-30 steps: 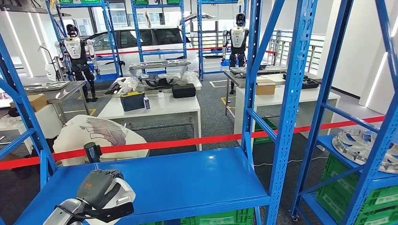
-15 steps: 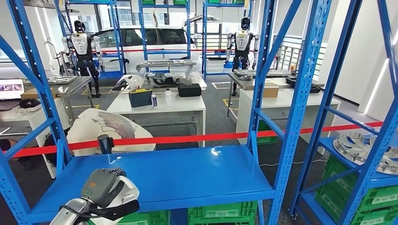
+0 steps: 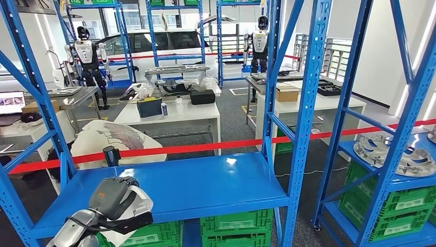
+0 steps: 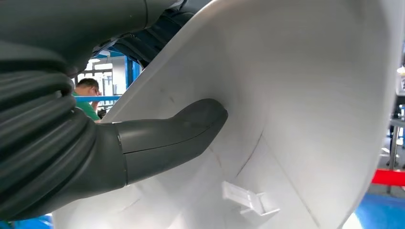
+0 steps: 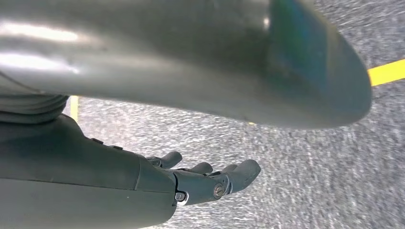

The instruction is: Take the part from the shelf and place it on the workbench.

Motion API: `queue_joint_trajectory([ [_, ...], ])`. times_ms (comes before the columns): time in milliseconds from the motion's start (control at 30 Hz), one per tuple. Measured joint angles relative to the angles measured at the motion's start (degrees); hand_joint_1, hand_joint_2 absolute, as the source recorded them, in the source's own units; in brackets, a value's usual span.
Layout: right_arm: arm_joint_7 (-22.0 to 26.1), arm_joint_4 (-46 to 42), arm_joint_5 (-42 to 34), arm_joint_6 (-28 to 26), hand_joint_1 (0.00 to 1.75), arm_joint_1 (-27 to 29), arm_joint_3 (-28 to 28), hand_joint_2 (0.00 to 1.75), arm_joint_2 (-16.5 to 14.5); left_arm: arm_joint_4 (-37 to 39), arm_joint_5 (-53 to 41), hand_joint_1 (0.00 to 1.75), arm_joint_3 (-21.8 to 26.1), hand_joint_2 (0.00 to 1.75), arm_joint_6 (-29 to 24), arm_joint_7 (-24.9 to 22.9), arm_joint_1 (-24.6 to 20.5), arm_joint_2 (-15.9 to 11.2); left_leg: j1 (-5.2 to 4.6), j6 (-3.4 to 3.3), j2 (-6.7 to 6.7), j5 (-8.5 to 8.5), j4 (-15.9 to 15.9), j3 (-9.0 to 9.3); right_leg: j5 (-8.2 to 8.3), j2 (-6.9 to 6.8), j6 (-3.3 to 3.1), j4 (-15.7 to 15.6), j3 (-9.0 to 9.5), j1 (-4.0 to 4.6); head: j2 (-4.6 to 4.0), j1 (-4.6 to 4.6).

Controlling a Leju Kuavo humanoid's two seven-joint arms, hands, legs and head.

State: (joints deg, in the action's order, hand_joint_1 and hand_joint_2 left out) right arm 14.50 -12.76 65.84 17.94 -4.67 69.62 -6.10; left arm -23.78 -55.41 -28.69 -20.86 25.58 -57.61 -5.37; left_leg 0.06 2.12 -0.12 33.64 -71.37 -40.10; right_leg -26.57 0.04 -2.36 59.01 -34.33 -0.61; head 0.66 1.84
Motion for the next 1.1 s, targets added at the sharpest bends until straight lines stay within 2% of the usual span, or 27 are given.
queue_joint_trajectory([
  [33, 0.7, 0.0, -0.4, 0.0, 0.0, 0.0, 0.2, 0.0, 0.0, 0.1, -0.1, 1.5, 0.0, 1.75, 0.0, 0.0, 0.0, -0.2, 0.15, 0.21, 0.0, 1.03, -2.5, -0.46, 0.41, 0.0, 0.04, 0.1, -0.57, 0.01, 0.0, 0.0],
  [67, 1.2, 0.0, -0.8, 0.0, 0.0, 0.0, 0.5, 0.0, 0.0, 0.1, -0.1, 1.5, 0.1, 1.75, 0.1, 0.0, 0.0, -0.4, 0.29, 0.35, 0.01, 0.9, -3.3, -0.08, 0.81, 0.0, 0.12, 0.1, -1.14, 0.01, 0.0, 0.0],
  [100, 1.5, 0.0, -1.1, 0.0, 0.0, 0.0, 0.7, 0.0, 0.0, 0.2, -0.1, 1.5, 0.1, 1.75, 0.2, 0.0, 0.0, -0.6, 0.43, 0.42, 0.02, -0.17, -1.9, 1.32, 1.2, 0.01, 0.24, 0.2, -1.69, 0.0, 0.0, 0.0],
  [133, 1.6, 0.0, -1.2, 0.0, 0.0, 0.0, 0.8, 0.0, 0.0, 0.2, -0.2, 1.5, 0.2, 1.75, 0.3, 0.0, -0.1, -0.7, 0.55, 0.43, 0.03, -1.68, 1.2, 3.66, 1.57, 0.01, 0.41, 0.3, -2.16, 0.0, 0.0, -0.01],
  [200, 1.7, 0.0, -1.4, 0.0, 0.0, 0.0, 1.0, 0.0, 0.0, 0.2, -0.2, 1.5, 0.2, 1.75, 0.5, 0.0, -0.4, -0.9, 0.57, 0.27, -0.02, -3.18, 8.9, 8.69, 2.26, 0.01, 0.94, 0.4, -2.84, 0.05, 0.0, -0.01],
  [233, 1.7, 0.0, -1.6, 0.0, 0.0, 0.0, 1.1, 0.0, 0.0, 0.1, -0.2, 1.5, 0.3, 1.75, 0.5, 0.0, -0.5, -1.0, 0.44, 0.05, -0.07, -3.31, 11.4, 10.17, 2.61, 0.01, 1.28, 0.4, -3.0, 0.08, 0.0, -0.01],
  [267, 1.7, 0.0, -1.8, 0.0, 0.0, 0.0, 1.3, 0.0, 0.1, 0.1, -0.3, 1.5, 0.4, 1.75, 0.5, 0.0, -0.6, -1.0, 0.25, -0.23, -0.12, -3.15, 12.6, 10.78, 2.99, 0.01, 1.62, 0.3, -3.1, 0.06, 0.0, -0.02],
  [333, 2.0, 0.0, -2.1, 0.0, 0.0, 0.0, 1.7, 0.0, 0.1, 0.1, -0.4, 1.5, 0.4, 1.75, 0.5, 0.0, -0.7, -1.3, 0.01, -1.2, -0.06, -3.86, 13.0, 10.35, 3.64, 0.07, 2.35, 0.1, -3.34, -0.07, -0.01, -0.02],
  [367, 2.2, 0.0, -2.2, 0.0, 0.0, 0.1, 1.8, 0.0, 0.1, 0.2, -0.5, 1.5, 0.5, 1.75, 0.5, 0.0, -0.8, -1.3, 0.01, -1.74, 0.03, -4.34, 13.2, 10.02, 3.18, 0.08, 2.65, 0.4, -3.72, -0.17, -0.02, -0.03],
  [400, 2.4, 0.0, -2.3, 0.0, 0.0, 0.2, 1.9, 0.0, 0.0, 0.2, -0.7, 1.5, 0.5, 1.75, 0.4, 0.0, -1.0, -1.4, 0.04, -2.34, 0.12, -4.94, 13.3, 9.52, 1.79, 0.1, 2.9, 1.5, -4.34, -0.22, -0.02, -0.06],
  [433, 2.6, 0.0, -2.3, 0.0, 0.0, 0.2, 2.0, 0.0, 0.0, 0.2, -0.8, 1.5, 0.5, 1.75, 0.4, 0.0, -1.1, -1.5, 0.08, -2.81, 0.21, -5.54, 13.4, 9.02, -0.54, 0.09, 3.06, 3.7, -5.22, -0.26, -0.02, -0.08],
  [500, 2.9, 0.0, -2.6, 0.0, 0.0, 0.3, 2.1, 0.0, 0.0, 0.3, -1.2, 1.5, 0.7, 1.75, 0.4, -0.3, -1.2, -1.7, -0.1, -3.36, 0.28, -6.64, 13.3, 7.58, -5.85, 0.1, 3.29, 10.9, -7.3, -0.24, 0.0, -0.14],
  [533, 3.1, 0.0, -2.8, 0.0, 0.0, 0.3, 2.2, 0.0, 0.0, 0.3, -1.5, 1.5, 0.8, 1.75, 0.4, -0.5, -1.3, -1.7, -0.21, -3.45, 0.3, -7.17, 13.2, 6.84, -7.28, 0.1, 3.33, 14.3, -7.96, -0.21, 0.0, -0.14],
  [567, 3.2, 0.0, -3.1, 0.0, 0.0, 0.3, 2.3, 0.0, 0.0, 0.3, -1.8, 1.5, 0.8, 1.75, 0.4, -0.7, -1.3, -1.8, -0.3, -3.47, 0.29, -7.68, 13.1, 6.07, -7.43, 0.11, 3.3, 16.3, -7.94, -0.18, 0.0, -0.15],
  [600, 3.3, 0.0, -3.3, 0.0, 0.0, 0.3, 2.4, 0.0, 0.0, 0.4, -2.1, 1.5, 0.9, 1.75, 0.4, -1.0, -1.4, -1.8, -0.35, -3.41, 0.27, -8.13, 12.9, 5.31, -6.44, 0.11, 3.21, 16.3, -7.01, -0.14, 0.0, -0.15],
  [633, 3.4, 0.0, -3.4, 0.0, 0.0, 0.2, 2.4, 0.0, 0.0, 0.4, -2.3, 1.5, 0.9, 1.75, 0.4, -1.3, -1.5, -1.9, -0.37, -3.29, 0.25, -8.52, 12.7, 4.6, -4.92, 0.1, 3.07, 14.4, -5.14, -0.1, 0.0, -0.16],
  [667, 3.4, 0.0, -3.6, 0.0, 0.0, 0.2, 2.5, 0.0, 0.0, 0.4, -2.5, 1.5, 0.9, 1.75, 0.4, -1.5, -1.8, -2.0, -0.37, -3.12, 0.24, -8.86, 12.4, 3.93, -3.82, 0.1, 2.89, 10.9, -2.46, -0.05, 0.0, -0.16],
  [733, 3.4, 0.0, -3.8, 0.0, 0.0, 0.0, 2.8, 0.0, 0.0, 0.3, -2.8, 1.5, 1.1, 1.75, 0.3, -1.8, -2.7, -2.2, -0.48, -2.54, 0.28, -9.48, 11.7, 2.9, -3.76, 0.17, 2.38, 3.6, 2.32, 0.23, 0.0, -0.16],
  [767, 3.4, 0.0, -3.9, 0.0, 0.0, 0.0, 3.0, 0.0, 0.0, 0.2, -2.9, 1.5, 1.2, 1.75, 0.3, -2.0, -3.2, -2.3, -0.49, -2.2, 0.32, -9.82, 11.6, 2.62, -4.24, 0.21, 2.12, 1.5, 3.51, 0.36, 0.0, -0.15],
  [800, 3.4, 0.0, -4.0, 0.0, 0.0, -0.1, 3.2, 0.0, 0.0, 0.2, -3.0, 1.5, 1.3, 1.75, 0.3, -2.2, -3.5, -2.4, -0.5, -1.85, 0.36, -10.21, 11.6, 2.48, -4.43, 0.24, 1.84, 0.7, 3.79, 0.52, 0.0, -0.15],
  [867, 3.3, 0.0, -4.0, 0.0, 0.0, -0.1, 3.4, 0.0, 0.0, 0.2, -3.2, 1.5, 1.3, 1.75, 0.1, -2.5, -3.8, -2.6, -0.37, -1.13, 0.32, -10.44, 11.5, 2.16, -3.53, 0.13, 1.14, 0.3, 3.3, 0.45, 0.0, -0.13],
  [900, 3.2, 0.0, -4.0, 0.0, 0.0, -0.1, 3.4, 0.0, 0.0, 0.3, -3.2, 1.5, 1.3, 1.75, 0.0, -2.7, -3.9, -2.7, -0.31, -0.79, 0.26, -9.4, 10.8, 1.72, -2.93, 0.05, 0.71, 0.1, 2.96, 0.38, 0.0, -0.11],
  [933, 3.2, 0.0, -4.0, 0.0, 0.0, -0.1, 3.5, 0.0, 0.0, 0.3, -3.2, 1.5, 1.4, 1.75, -0.1, -2.8, -3.9, -2.8, -0.22, -0.44, 0.21, -7.37, 8.9, 0.99, -2.26, -0.03, 0.37, 0.0, 2.43, 0.28, 0.0, -0.07],
  [1000, 3.1, 0.0, -4.0, 0.0, 0.0, -0.1, 3.5, 0.0, 0.0, 0.4, -3.3, 1.5, 1.4, 1.75, -0.2, -3.0, -3.9, -3.1, 0.01, 0.1, 0.16, -2.1, 2.7, -0.72, -1.08, -0.06, 0.05, -0.1, 1.09, 0.3, 0.0, -0.03],
  [1033, 3.1, 0.0, -4.0, 0.0, 0.0, -0.1, 3.5, 0.0, 0.0, 0.5, -3.3, 1.5, 1.4, 1.75, -0.2, -3.1, -3.8, -3.2, 0.11, 0.31, 0.17, -0.41, -0.6, -1.33, -0.49, -0.07, 0.05, 0.0, 0.31, 0.33, 0.0, -0.03],
  [1067, 3.0, 0.0, -4.0, 0.0, 0.0, -0.1, 3.5, 0.0, 0.0, 0.5, -3.4, 1.5, 1.4, 1.75, -0.2, -3.2, -3.7, -3.3, 0.16, 0.44, 0.17, -0.03, -2.8, -1.41, 0.08, -0.08, 0.08, 0.0, -0.48, 0.36, 0.0, -0.03],
  [1100, 3.0, 0.0, -3.9, 0.0, 0.0, -0.1, 3.5, 0.0, 0.0, 0.6, -3.5, 1.5, 1.4, 1.75, -0.3, -3.3, -3.6, -3.4, 0.21, 0.5, 0.17, -0.83, -3.5, -0.75, 0.68, -0.09, 0.15, 0.1, -1.34, 0.37, 0.0, -0.03],
])
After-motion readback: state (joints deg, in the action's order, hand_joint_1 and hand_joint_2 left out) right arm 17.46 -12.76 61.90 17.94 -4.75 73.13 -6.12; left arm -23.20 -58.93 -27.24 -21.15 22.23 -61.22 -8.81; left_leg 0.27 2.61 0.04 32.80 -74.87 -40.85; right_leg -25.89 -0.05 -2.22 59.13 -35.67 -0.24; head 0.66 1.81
